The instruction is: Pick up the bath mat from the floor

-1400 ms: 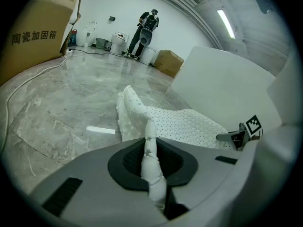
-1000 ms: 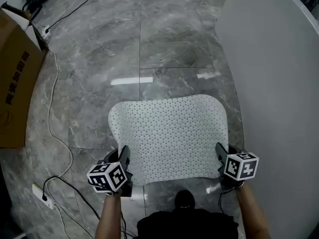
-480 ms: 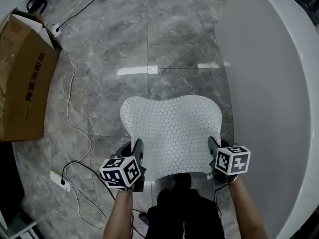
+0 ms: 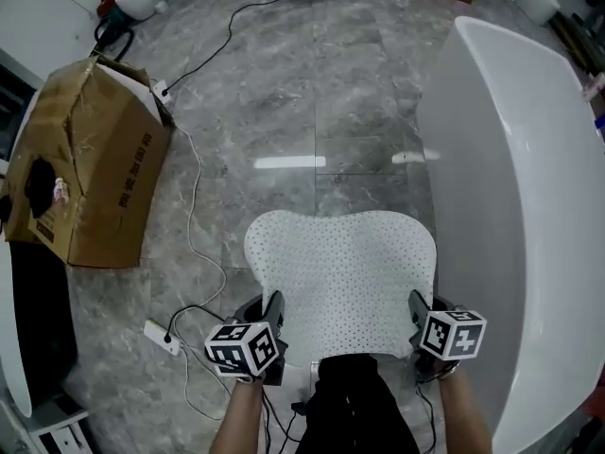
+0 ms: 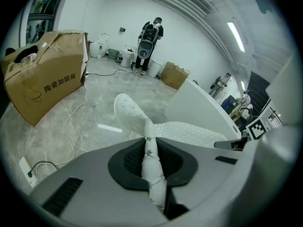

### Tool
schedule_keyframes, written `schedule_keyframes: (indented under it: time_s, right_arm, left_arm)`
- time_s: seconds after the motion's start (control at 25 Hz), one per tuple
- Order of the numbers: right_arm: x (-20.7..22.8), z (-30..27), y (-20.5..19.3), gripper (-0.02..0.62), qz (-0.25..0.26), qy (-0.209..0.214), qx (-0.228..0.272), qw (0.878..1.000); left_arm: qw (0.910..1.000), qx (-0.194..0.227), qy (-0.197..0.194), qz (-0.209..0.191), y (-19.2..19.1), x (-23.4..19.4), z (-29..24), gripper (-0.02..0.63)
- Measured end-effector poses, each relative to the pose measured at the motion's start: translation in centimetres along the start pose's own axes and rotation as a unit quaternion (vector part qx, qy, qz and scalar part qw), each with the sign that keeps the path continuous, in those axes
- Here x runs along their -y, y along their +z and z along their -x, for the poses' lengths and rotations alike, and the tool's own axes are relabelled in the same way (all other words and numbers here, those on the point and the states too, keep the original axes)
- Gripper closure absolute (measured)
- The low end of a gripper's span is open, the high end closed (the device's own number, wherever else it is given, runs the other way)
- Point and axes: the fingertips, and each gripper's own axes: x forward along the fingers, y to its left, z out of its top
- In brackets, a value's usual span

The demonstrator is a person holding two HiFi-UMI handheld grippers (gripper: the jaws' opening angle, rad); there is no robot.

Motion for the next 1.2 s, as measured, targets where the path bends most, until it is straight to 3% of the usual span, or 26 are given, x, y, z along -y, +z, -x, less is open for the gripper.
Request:
schedule_keyframes:
  time_s: [0.48,0.84,1.2]
  right_arm:
    - [-8.8,15.5,8.1,0.572,0.044,0.028,0.055,0.997]
    - [-10.6,23.6,12.7,0.572,0.044,0.045,0.119,0.991]
    - [-11.9,28.0,14.6,0.571,0.058,0.052,0.159,0.984]
  left_arm:
    - [0.9978,0.066,-0.009,-0.006,9.2,7.5,15.8,0.591]
    - [0.9916,0.126,-0.007,-0.025,14.1,11.6,22.8,0.591]
    - [0.9841,0.168,-0.014,-0.056,16.6,14.7,27.1,0.591]
